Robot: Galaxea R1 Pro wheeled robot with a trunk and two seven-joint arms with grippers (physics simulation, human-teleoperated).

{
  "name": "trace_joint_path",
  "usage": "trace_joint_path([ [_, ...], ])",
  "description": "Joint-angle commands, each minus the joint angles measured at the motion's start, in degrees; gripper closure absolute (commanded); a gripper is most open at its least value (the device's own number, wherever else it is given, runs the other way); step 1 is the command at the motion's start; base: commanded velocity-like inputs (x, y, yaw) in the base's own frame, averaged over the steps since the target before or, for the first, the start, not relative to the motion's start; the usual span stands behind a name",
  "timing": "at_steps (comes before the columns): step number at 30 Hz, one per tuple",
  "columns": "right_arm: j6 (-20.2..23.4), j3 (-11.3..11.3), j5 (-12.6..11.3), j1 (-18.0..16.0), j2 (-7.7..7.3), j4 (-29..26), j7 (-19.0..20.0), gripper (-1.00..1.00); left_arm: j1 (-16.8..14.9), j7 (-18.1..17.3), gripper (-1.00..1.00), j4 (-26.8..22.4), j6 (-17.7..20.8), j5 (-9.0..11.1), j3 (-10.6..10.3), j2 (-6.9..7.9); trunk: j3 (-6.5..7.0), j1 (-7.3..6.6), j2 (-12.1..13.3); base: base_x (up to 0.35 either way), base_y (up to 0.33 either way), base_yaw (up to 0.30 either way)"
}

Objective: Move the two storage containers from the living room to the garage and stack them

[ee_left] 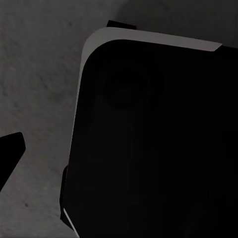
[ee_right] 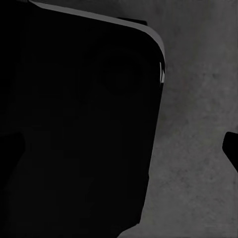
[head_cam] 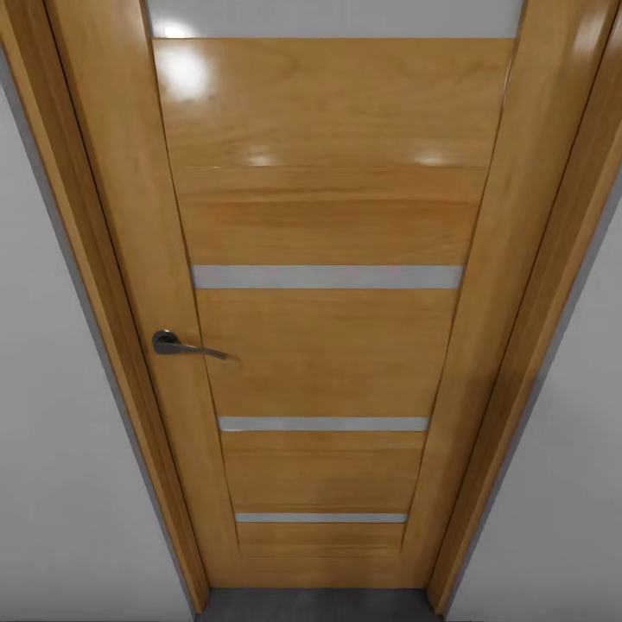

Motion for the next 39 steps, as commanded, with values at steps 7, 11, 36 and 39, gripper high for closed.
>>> trace_joint_path([
  [7, 3.69, -0.58, -0.25, 0.15, -0.2, -14.04, -0.79, -1.0, -0.02, 0.05, -1.0, -0.02, -0.11, 0.29, 0.07, -0.01, -0.04, 0.0, -0.02, 0.0, 0.0, 0.0],
  [11, 4.9, -0.59, -0.25, 0.16, -0.06, -23.16, -0.81, -1.0, -0.01, 0.04, -1.0, 0.0, -0.11, 0.29, 0.07, -0.01, -0.04, 0.0, -0.02, 0.0, 0.0, 0.0],
  [36, 30.86, -0.27, -0.3, -7.19, 0.33, -56.57, -0.19, -1.0, -0.01, 0.04, -1.0, -0.08, -0.11, 0.31, 0.07, -0.01, -0.04, 0.0, -0.02, 0.0, 0.0, 0.0],
  [39, 33.21, -0.14, -0.23, -11.41, 0.48, -56.51, -0.18, -1.0, 0.0, 0.02, -1.0, -0.08, -0.11, 0.3, 0.01, -0.01, -0.04, 0.0, -0.02, 0.0, 0.0, 0.0],
])
